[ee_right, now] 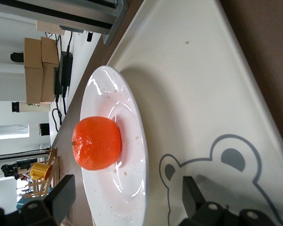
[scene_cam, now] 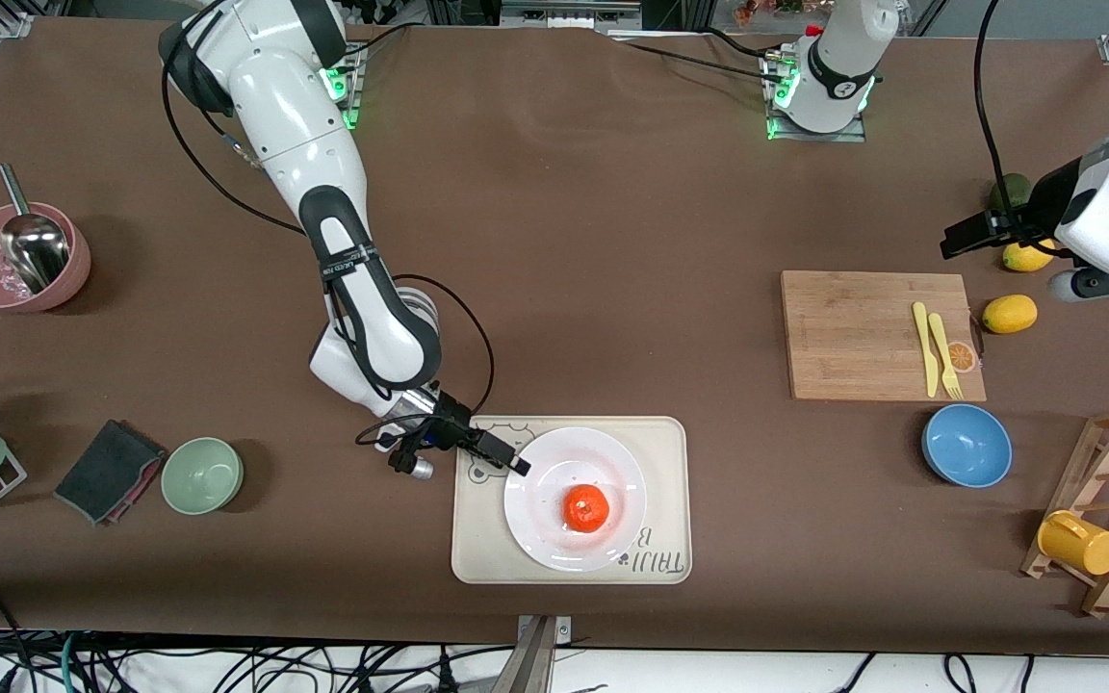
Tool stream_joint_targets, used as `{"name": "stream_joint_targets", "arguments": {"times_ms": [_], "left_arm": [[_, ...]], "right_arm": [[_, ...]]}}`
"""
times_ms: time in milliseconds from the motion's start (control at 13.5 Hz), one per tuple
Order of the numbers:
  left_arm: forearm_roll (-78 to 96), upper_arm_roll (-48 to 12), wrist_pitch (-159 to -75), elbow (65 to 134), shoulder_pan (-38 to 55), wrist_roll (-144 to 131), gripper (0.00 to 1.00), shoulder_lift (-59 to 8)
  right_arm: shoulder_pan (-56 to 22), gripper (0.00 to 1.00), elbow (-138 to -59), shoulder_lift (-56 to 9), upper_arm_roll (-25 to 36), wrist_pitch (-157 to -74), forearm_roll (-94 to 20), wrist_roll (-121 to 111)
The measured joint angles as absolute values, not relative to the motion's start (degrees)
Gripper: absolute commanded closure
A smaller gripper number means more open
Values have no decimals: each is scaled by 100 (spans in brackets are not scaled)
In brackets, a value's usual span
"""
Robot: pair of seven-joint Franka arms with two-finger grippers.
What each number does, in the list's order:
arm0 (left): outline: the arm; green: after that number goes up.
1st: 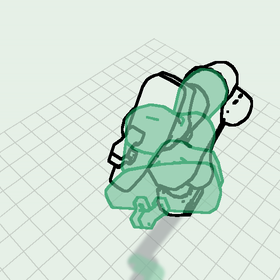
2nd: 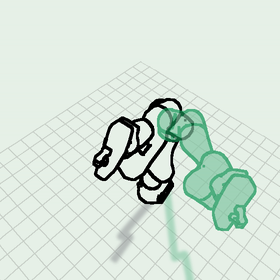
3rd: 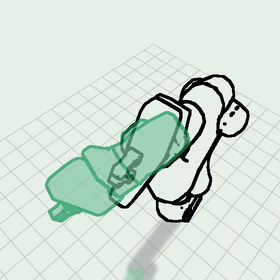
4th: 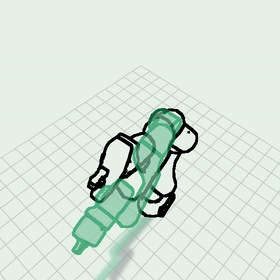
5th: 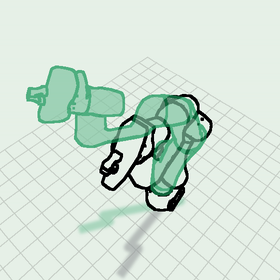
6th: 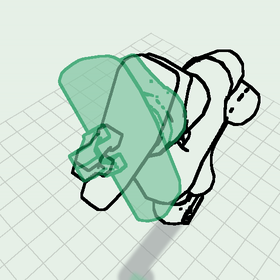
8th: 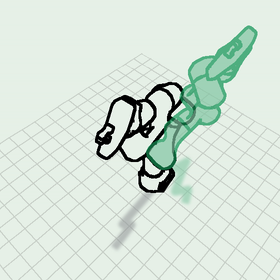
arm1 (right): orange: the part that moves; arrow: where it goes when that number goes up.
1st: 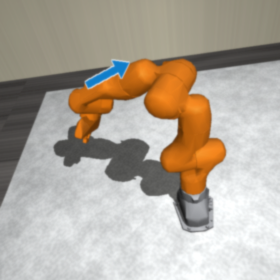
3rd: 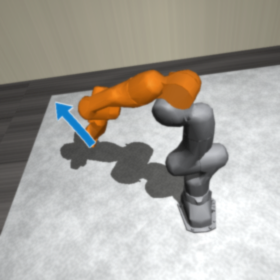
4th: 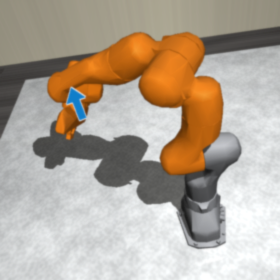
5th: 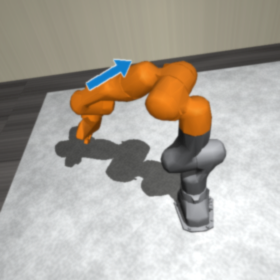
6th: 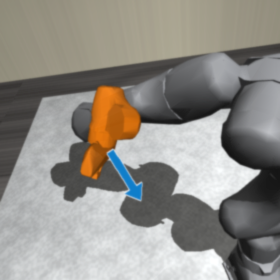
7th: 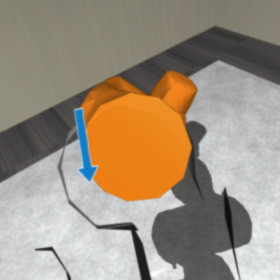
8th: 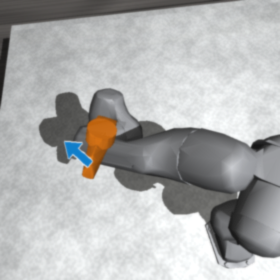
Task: Place orange and plate with both arms
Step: 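Grip the plate rim with the right gripper and slide it onto the tray, then open the right gripper and draw it back from the plate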
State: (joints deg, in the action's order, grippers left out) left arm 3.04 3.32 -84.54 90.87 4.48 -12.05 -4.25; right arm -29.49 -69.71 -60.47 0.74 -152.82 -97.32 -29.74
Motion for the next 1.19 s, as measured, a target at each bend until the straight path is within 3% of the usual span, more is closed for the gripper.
{"name": "stream_joint_targets", "arguments": {"times_ms": [519, 890, 1187], "left_arm": [[304, 332, -8454, 9087, 448, -1205, 0, -425], [304, 332, -8454, 9086, 448, -1205, 0, -425], [304, 332, -8454, 9086, 448, -1205, 0, -425]], "right_arm": [[-2950, 0, -6937, -5804, 78, -15333, -9376, -2954], [-2944, 0, -7643, -5269, 98, -15318, -8461, -2887], [-2939, 0, -8204, -4837, 565, -14402, -7185, -2848]]}}
